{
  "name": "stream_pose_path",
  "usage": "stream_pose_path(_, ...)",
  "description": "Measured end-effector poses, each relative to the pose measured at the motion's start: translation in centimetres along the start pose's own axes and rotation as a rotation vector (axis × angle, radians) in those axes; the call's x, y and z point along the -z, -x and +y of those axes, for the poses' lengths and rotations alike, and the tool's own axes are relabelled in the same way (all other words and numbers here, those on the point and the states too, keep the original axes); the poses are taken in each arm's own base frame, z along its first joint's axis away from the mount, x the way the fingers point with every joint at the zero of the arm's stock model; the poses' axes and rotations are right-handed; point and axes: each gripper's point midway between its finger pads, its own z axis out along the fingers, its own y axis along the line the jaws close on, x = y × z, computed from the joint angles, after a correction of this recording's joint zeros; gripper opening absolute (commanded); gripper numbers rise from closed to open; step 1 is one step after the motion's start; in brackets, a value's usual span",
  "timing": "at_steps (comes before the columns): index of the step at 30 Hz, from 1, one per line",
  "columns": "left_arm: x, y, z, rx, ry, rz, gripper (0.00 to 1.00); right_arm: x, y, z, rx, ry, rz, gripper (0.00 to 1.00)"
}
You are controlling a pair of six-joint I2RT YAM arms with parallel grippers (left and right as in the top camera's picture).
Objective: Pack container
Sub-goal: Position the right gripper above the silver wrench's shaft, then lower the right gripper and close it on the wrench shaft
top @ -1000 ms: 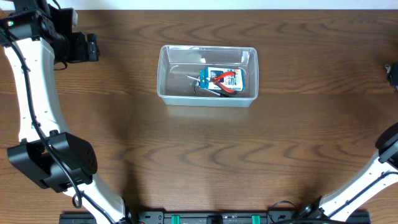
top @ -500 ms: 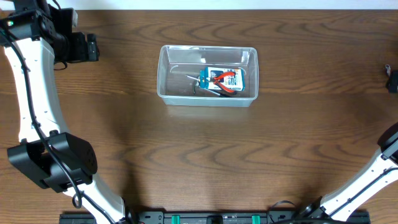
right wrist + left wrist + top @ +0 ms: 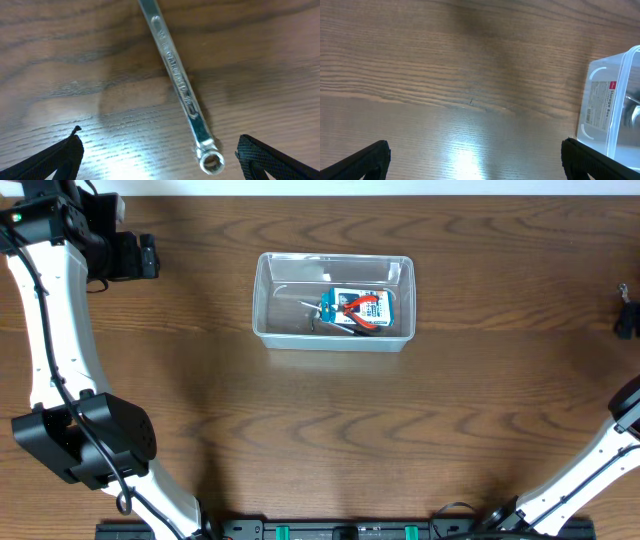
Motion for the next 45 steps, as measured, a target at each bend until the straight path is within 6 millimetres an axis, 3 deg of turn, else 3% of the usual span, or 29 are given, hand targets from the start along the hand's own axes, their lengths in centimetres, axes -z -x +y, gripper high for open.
stream_pose_path(4, 0.0, 0.0, 0.0, 0.000, 0.000, 0.000, 0.98, -0.2, 0.1, 0.0, 0.000, 0.004, -0.007, 0.98)
stream_pose_path(9, 0.0, 0.0, 0.0, 0.000, 0.000, 0.000, 0.98, -0.2, 0.3, 0.1, -0.001, 0.011, -0.019, 0.87)
stream_pose_path(27, 0.0, 0.0, 0.0, 0.000, 0.000, 0.000, 0.98, -1.1, -0.1, 0.4, -0.009, 0.037, -0.008, 0.91)
stream_pose_path(38, 0.0, 0.0, 0.0, 0.000, 0.000, 0.000, 0.98, -1.5, -1.9, -1.4, -0.058, 0.040, 0.012, 0.87)
stream_pose_path(45, 0.0, 0.0, 0.0, 0.000, 0.000, 0.000, 0.98, -1.4, -1.9, -1.4, -0.063, 0.052, 0.003, 0.87)
